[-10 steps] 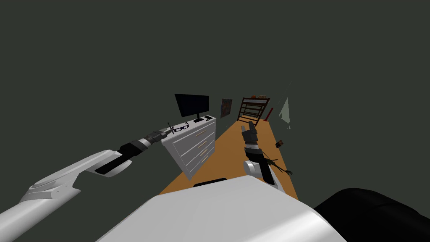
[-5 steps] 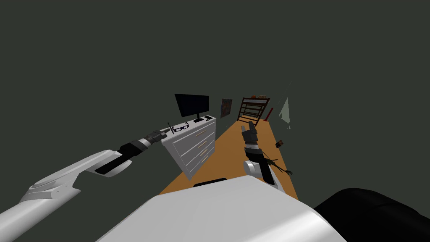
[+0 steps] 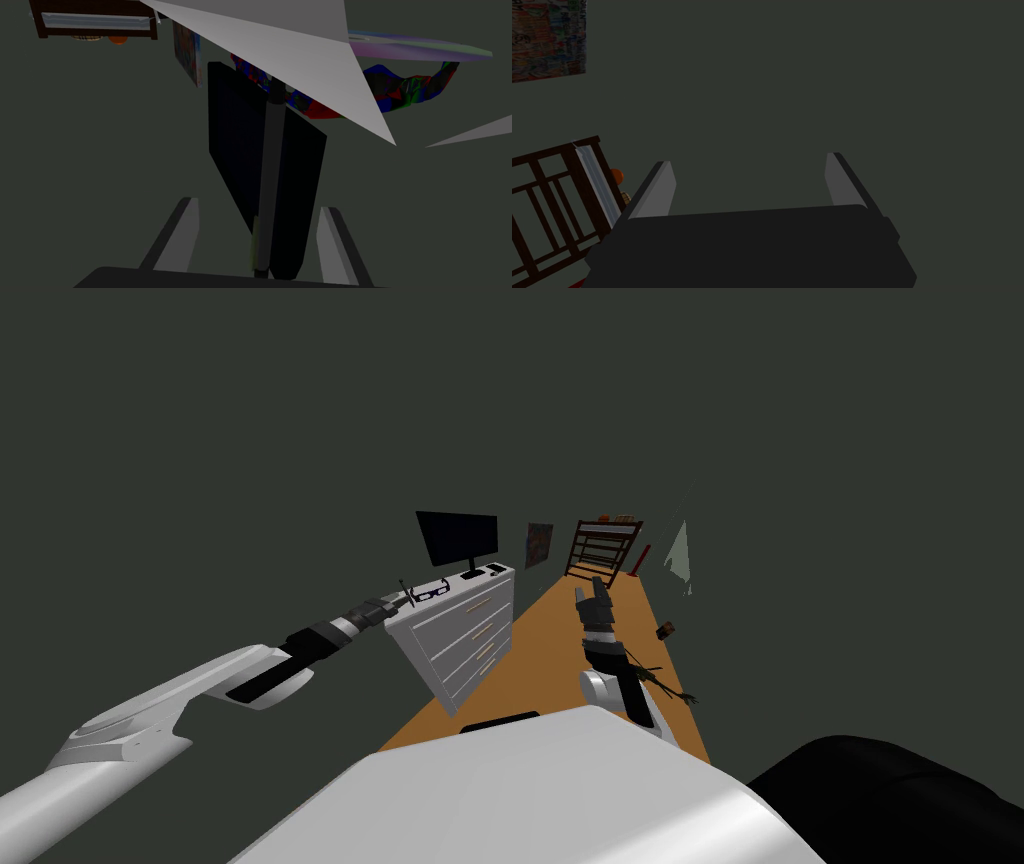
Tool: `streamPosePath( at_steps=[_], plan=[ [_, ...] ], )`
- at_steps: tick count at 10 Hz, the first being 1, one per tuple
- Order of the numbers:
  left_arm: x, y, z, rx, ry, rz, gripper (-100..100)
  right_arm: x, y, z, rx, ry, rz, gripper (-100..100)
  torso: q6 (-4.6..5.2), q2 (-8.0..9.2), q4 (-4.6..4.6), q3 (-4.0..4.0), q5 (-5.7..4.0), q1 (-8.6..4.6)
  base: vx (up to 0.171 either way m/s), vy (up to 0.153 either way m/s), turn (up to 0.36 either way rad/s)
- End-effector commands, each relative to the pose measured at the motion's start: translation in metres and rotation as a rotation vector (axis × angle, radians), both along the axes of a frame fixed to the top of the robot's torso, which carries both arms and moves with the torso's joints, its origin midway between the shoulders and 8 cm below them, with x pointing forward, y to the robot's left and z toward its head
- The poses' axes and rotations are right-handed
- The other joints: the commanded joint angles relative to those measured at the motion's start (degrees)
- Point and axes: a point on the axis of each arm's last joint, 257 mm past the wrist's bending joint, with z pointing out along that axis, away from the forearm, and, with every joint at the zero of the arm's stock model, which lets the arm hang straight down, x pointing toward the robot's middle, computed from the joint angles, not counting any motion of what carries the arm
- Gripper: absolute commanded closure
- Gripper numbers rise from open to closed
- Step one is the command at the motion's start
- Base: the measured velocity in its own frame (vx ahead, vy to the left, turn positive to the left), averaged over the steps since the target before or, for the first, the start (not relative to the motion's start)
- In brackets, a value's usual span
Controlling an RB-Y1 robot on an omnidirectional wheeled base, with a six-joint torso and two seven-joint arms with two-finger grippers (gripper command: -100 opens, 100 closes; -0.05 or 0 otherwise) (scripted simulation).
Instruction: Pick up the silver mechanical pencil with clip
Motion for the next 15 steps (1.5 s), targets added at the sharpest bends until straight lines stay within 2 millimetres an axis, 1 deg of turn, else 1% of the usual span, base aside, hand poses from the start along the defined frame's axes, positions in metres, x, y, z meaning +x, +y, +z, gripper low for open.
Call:
streamPosePath(
  at_steps=[1,4,6,7,8,9,13,15],
  plan=[
    [0.0,0.0,0.0,0.0,0.0,0.0,100,0.0,0.0,0.0,0.0,0.0,0.0,0,0.0,0.0,0.0,0.0,0.0,0.0,0.0,0.0,0.0],
    [0.0,0.0,0.0,0.0,0.0,0.0,100,0.0,0.0,0.0,0.0,0.0,0.0,0,0.0,0.0,0.0,0.0,0.0,0.0,0.0,0.0,0.0],
    [0.0,0.0,0.0,0.0,0.0,0.0,-100,0.0,0.0,0.0,0.0,0.0,0.0,0,0.0,0.0,0.0,0.0,0.0,0.0,0.0,0.0,0.0],
    [0.0,0.0,0.0,0.0,0.0,0.0,0,0.0,0.0,0.0,0.0,0.0,0.0,0,0.0,0.0,0.0,0.0,0.0,0.0,0.0,0.0,0.0],
    [0.0,0.0,0.0,0.0,0.0,0.0,-100,0.0,0.0,0.0,0.0,0.0,0.0,0,0.0,0.0,0.0,0.0,0.0,0.0,0.0,0.0,0.0],
    [0.0,0.0,0.0,0.0,0.0,0.0,100,0.0,0.0,0.0,0.0,0.0,0.0,0,0.0,0.0,0.0,0.0,0.0,0.0,0.0,0.0,0.0],
    [0.0,0.0,0.0,0.0,0.0,0.0,100,0.0,0.0,0.0,0.0,0.0,0.0,0,0.0,0.0,0.0,0.0,0.0,0.0,0.0,0.0,0.0],
    [0.0,0.0,0.0,0.0,0.0,0.0,-100,0.0,0.0,0.0,0.0,0.0,0.0,0,0.0,0.0,0.0,0.0,0.0,0.0,0.0,0.0,0.0]
  ],
)
